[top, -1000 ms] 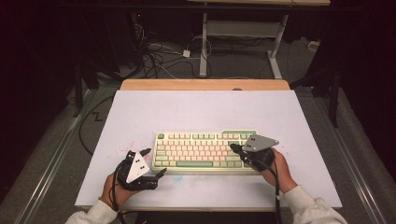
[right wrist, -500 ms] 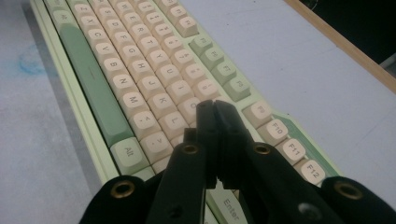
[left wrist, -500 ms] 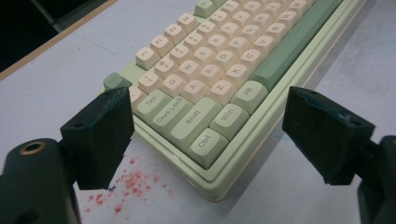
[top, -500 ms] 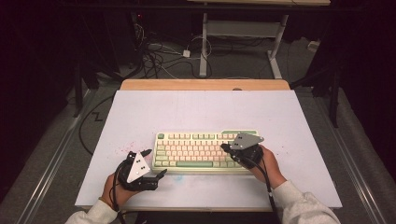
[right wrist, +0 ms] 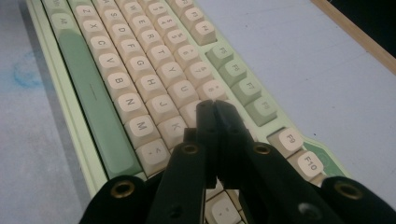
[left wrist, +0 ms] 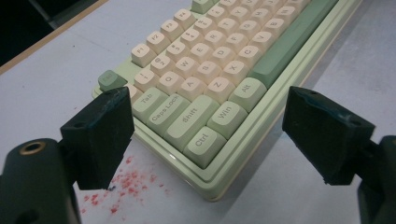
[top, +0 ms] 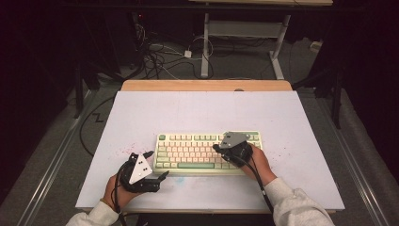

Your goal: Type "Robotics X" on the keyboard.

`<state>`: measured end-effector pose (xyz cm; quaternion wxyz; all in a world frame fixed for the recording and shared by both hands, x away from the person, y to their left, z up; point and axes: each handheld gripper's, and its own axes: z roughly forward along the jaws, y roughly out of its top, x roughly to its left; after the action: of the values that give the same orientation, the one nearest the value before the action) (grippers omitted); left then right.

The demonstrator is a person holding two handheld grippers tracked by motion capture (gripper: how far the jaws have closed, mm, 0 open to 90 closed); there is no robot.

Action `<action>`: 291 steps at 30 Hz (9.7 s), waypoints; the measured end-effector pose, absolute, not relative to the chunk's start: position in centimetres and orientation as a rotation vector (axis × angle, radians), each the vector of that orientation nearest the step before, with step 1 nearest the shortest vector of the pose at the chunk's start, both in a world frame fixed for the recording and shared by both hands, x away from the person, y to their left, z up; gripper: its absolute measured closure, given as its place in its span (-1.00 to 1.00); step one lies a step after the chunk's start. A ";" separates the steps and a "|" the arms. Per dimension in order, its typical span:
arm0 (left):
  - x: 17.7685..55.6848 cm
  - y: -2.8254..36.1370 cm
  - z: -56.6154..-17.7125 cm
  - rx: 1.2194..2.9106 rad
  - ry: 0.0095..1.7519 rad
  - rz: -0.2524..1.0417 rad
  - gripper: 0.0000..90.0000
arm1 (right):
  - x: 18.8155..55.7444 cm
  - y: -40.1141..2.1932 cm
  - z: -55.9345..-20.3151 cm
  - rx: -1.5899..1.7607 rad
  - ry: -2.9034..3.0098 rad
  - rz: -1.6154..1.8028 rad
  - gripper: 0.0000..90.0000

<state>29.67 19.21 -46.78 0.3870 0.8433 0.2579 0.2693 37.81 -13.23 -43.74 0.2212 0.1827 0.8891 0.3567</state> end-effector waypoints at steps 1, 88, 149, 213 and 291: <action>29.7 19.2 -46.8 2.147 0.655 0.686 -0.64 | 38.0 -12.8 -43.9 0.496 2.464 0.975 1.00; 29.7 19.3 -45.5 2.117 0.636 0.581 0.23 | 33.0 -19.5 -42.0 0.579 2.166 1.200 -0.44; 36.2 8.5 -45.1 2.427 0.482 0.377 0.95 | 30.8 -22.2 -43.7 0.566 2.188 1.153 -0.46; 30.8 18.5 -43.8 2.082 0.621 0.737 -0.65 | 33.2 -21.1 -42.1 0.585 2.310 1.120 1.00; 29.5 19.4 -46.0 2.180 0.626 0.700 -0.65 | 37.0 -13.3 -42.3 0.531 2.385 1.059 0.86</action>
<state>29.51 19.37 -45.99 0.3743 0.8516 0.2446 0.2735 36.98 -13.34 -42.30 0.2369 0.1937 0.8702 0.3862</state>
